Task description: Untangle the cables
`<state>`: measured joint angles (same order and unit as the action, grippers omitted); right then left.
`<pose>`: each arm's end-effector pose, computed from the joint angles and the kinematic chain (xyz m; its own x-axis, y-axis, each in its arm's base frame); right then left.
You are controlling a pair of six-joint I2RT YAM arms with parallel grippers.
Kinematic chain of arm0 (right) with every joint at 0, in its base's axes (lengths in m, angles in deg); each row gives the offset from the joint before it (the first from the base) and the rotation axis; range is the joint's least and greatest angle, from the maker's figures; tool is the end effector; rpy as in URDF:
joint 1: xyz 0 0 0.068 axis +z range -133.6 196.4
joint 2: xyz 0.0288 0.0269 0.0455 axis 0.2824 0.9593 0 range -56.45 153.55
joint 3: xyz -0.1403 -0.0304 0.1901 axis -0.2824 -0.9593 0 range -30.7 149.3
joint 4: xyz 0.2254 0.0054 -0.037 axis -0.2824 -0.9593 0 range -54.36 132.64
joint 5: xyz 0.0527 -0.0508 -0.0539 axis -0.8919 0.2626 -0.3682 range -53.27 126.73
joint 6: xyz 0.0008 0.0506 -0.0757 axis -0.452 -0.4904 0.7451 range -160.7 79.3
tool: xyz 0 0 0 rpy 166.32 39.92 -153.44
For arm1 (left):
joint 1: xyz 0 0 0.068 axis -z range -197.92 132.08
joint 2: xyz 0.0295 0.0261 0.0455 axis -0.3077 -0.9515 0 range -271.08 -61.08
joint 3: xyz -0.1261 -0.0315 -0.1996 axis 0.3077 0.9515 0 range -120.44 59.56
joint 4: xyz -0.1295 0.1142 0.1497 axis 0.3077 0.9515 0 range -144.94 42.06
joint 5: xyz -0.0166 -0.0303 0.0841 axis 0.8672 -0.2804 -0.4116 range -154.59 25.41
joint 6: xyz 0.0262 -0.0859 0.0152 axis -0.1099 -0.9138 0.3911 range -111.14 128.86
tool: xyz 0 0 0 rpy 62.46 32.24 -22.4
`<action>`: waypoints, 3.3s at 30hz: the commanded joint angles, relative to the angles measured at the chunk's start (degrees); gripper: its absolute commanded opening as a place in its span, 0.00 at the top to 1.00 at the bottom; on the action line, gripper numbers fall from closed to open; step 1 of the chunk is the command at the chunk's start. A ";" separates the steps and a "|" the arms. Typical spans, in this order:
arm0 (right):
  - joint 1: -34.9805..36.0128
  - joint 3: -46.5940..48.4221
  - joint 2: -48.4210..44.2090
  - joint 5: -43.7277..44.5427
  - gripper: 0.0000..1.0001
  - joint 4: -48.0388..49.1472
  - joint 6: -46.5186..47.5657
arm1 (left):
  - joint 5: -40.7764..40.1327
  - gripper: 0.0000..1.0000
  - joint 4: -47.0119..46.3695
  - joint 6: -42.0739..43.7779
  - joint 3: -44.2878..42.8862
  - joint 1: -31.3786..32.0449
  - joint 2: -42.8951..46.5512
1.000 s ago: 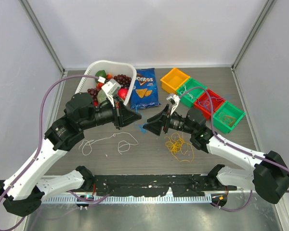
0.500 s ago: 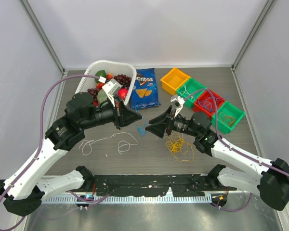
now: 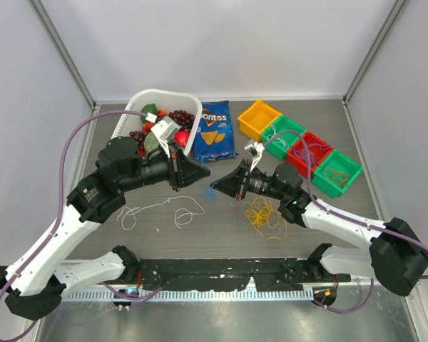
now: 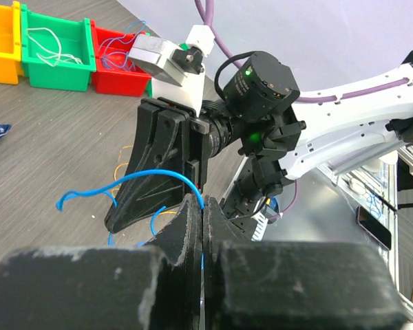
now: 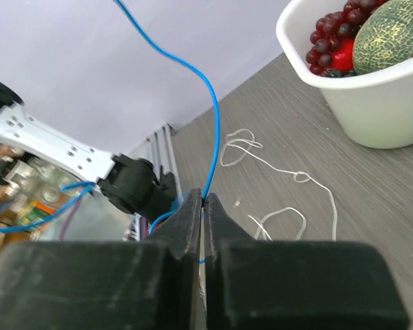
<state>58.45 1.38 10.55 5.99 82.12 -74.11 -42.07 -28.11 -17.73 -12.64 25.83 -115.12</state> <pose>0.1805 0.2191 0.2642 -0.4761 0.2078 -0.8545 -0.8289 0.2186 0.5149 0.1331 -0.1706 0.3978 -0.5057 -0.0882 -0.8582 0.7670 0.4093 -0.4941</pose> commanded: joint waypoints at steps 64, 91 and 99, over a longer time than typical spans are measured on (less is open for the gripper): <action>-40.28 13.53 -2.68 55.34 0.99 -40.90 7.47 | -24.55 0.00 -15.93 -12.17 34.05 -1.03 15.28; -40.20 29.81 14.83 47.10 0.37 -58.56 7.31 | -36.14 0.00 -3.72 -20.86 37.05 -1.03 14.85; -29.32 22.60 2.18 38.04 0.34 -56.98 10.02 | -35.80 0.05 -1.43 -27.37 40.64 -1.03 14.49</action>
<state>21.07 26.25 18.29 50.56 23.78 -65.98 -76.67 -30.52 -40.79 25.98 25.06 -100.85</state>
